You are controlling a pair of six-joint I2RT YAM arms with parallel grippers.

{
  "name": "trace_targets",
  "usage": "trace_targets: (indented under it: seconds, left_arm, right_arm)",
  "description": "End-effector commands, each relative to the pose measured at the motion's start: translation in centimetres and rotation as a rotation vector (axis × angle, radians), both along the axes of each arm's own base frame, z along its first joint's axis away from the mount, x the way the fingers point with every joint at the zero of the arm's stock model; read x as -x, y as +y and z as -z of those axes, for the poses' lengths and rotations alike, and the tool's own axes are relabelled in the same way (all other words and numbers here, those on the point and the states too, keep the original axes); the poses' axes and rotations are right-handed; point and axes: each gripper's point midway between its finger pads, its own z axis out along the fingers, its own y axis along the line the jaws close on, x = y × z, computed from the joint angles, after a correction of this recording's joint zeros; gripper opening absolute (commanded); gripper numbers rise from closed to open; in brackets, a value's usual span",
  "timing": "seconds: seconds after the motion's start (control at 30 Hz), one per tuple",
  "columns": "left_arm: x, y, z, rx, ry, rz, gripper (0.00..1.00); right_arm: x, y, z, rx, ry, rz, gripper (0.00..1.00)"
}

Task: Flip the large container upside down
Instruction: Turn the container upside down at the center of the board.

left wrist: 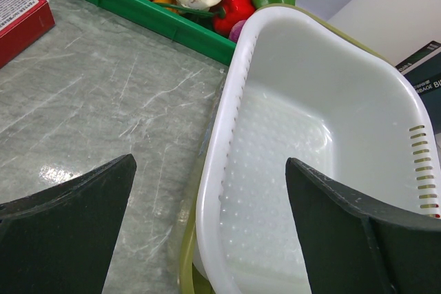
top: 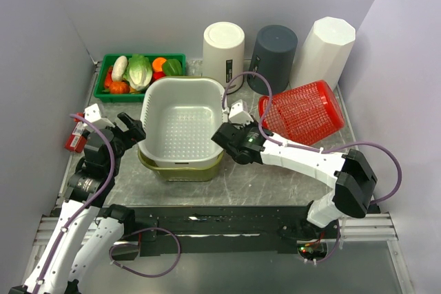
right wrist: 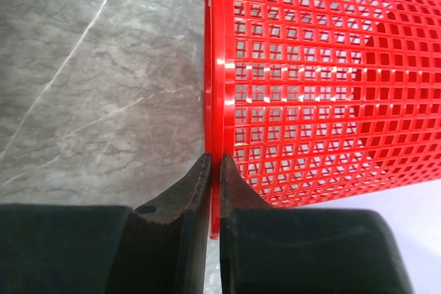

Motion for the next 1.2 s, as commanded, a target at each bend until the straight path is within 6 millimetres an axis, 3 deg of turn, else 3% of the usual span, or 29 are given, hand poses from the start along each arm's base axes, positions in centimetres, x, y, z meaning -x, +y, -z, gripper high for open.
trace_targets:
  seconds: [0.0,0.3,0.5,0.93,1.17]
  left_arm:
    - [-0.3,-0.1,-0.8,-0.006,-0.032,0.012,0.96]
    - [-0.3,-0.1,-0.8,-0.005,-0.032,0.009,0.96]
    - [-0.3,-0.2,-0.8,-0.005,-0.03,0.017,0.96]
    - [-0.4,-0.2,-0.7,-0.005,-0.026,0.015,0.96]
    - [-0.4,-0.3,-0.6,-0.006,-0.023,0.02,0.96]
  right_arm:
    - [-0.2,1.2,-0.6,-0.102,-0.034,-0.002,0.0]
    - [0.9,3.7,1.4,-0.3,0.06,-0.121,0.0]
    - [1.5,4.5,2.9,-0.329,0.119,-0.164,0.0]
    - [2.9,5.4,6.7,-0.295,0.275,-0.251,0.0]
    - [3.3,4.1,8.8,-0.259,0.322,-0.194,0.0]
